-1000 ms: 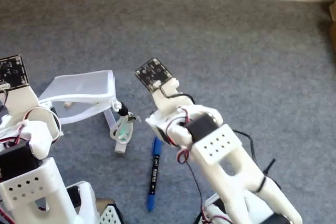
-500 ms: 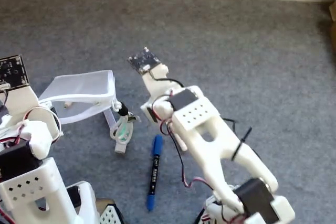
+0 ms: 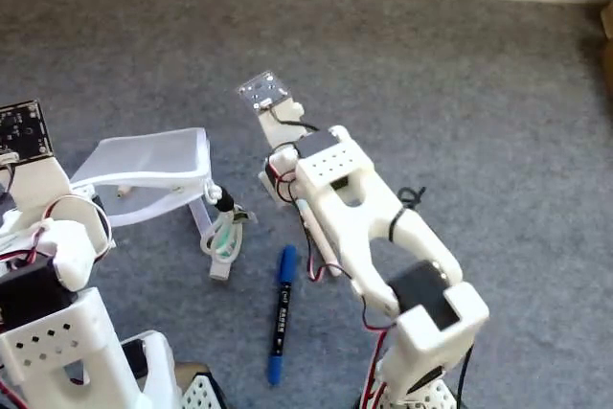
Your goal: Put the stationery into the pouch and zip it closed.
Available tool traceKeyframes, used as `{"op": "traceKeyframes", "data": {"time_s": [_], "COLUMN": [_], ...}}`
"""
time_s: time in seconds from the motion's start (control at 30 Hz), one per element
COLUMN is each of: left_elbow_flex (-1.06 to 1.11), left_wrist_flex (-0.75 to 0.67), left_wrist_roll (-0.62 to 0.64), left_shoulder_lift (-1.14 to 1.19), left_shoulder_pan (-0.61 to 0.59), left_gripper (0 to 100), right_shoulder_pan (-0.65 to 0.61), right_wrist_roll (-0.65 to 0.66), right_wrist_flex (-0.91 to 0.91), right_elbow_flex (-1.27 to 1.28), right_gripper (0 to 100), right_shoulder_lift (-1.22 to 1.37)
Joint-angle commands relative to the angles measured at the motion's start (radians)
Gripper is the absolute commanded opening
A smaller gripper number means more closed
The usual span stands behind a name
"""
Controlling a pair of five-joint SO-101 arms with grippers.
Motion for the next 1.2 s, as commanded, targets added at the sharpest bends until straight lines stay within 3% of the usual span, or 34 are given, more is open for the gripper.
{"op": "traceKeyframes", "data": {"time_s": [0.0,0.77,1.0,1.17], "left_elbow_flex": [-0.01,0.01,0.01,0.01], "left_wrist_flex": [-0.009,-0.009,-0.009,-0.009], "left_wrist_roll": [-0.003,-0.005,-0.005,-0.005], "left_shoulder_lift": [-0.002,-0.002,-0.002,-0.002], "left_shoulder_pan": [-0.01,-0.01,-0.01,-0.01], "left_gripper": [1,1,1,1], "right_shoulder_pan": [0.016,0.054,0.054,0.053], "right_wrist_roll": [-0.011,-0.008,-0.003,-0.003], "right_wrist_flex": [-0.015,-0.013,-0.013,-0.008], "right_elbow_flex": [-0.108,-0.222,-0.219,-0.219], "right_gripper": [15.3,15.1,1.2,0.4], "right_shoulder_lift": [0.035,0.252,0.257,0.249]}}
